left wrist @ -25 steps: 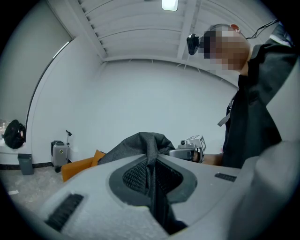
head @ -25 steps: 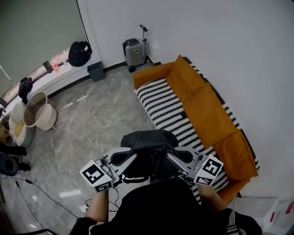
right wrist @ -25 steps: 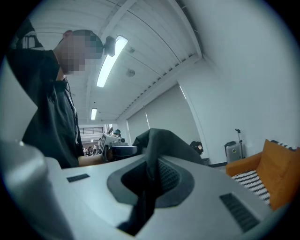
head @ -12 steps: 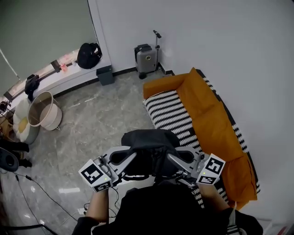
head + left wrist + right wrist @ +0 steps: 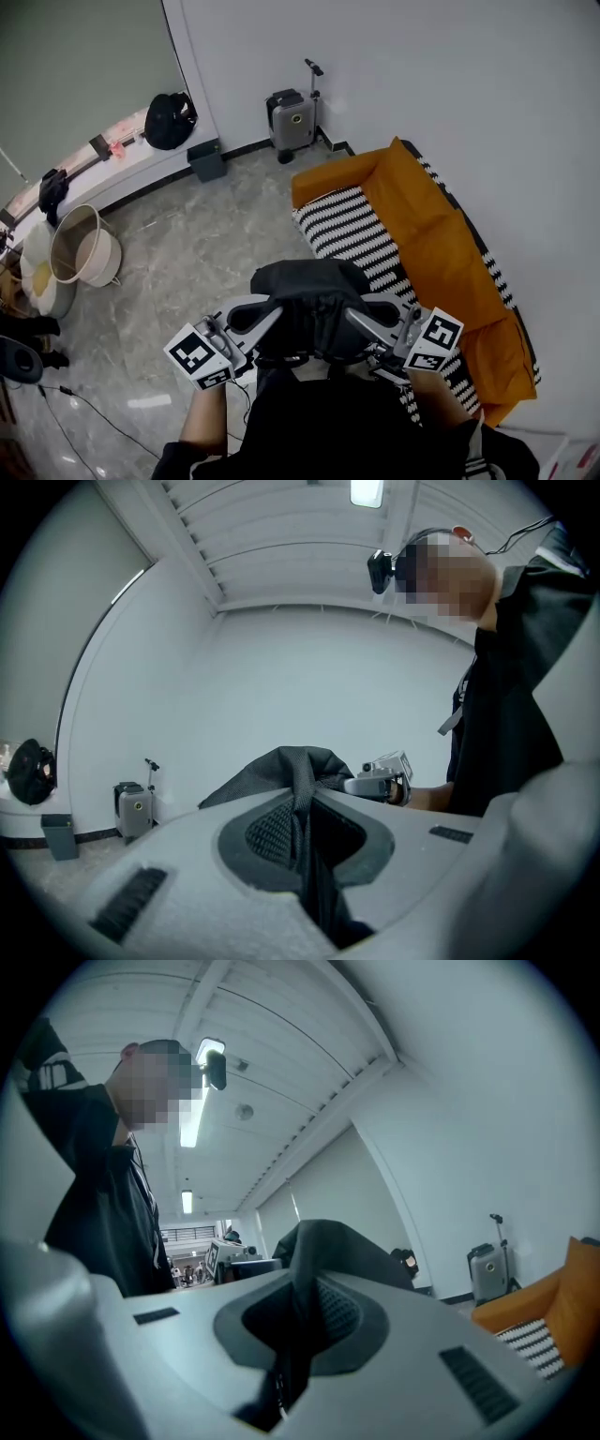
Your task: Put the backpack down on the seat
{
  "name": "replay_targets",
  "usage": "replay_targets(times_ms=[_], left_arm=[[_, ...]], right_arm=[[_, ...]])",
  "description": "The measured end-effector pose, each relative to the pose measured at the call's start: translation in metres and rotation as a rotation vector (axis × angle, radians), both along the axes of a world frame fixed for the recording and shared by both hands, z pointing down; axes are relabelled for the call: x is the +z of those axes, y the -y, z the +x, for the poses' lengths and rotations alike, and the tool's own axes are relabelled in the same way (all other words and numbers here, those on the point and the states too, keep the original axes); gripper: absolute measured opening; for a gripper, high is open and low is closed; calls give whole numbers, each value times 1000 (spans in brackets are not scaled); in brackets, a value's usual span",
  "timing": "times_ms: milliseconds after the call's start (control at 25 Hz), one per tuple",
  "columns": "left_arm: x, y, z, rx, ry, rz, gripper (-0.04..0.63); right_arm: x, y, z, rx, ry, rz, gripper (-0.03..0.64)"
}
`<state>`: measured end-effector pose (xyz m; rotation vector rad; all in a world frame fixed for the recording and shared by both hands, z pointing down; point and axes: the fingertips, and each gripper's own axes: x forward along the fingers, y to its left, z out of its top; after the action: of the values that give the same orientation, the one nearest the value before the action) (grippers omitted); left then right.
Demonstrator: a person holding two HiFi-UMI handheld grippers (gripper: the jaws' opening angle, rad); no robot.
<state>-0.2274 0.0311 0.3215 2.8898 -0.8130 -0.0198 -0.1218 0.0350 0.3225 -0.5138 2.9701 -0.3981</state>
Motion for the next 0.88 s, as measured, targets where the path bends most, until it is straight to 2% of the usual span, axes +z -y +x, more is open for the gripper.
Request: replay_targets(times_ms=[360,520,720,880], left_arm=[[-5,50,-56,177,-26,23,34],[-3,75,-72,235,6,52,34],[-10,97,-79,323,40,103,34],[-14,125,-68,375,32,108,34]], right_arm=[[-4,36,-59,181,-15,7,28],[0,54,-78,260,-9,3,28],[-4,68,-86,347,0,21,29],[-5,90,-78,402,-8,29,28]])
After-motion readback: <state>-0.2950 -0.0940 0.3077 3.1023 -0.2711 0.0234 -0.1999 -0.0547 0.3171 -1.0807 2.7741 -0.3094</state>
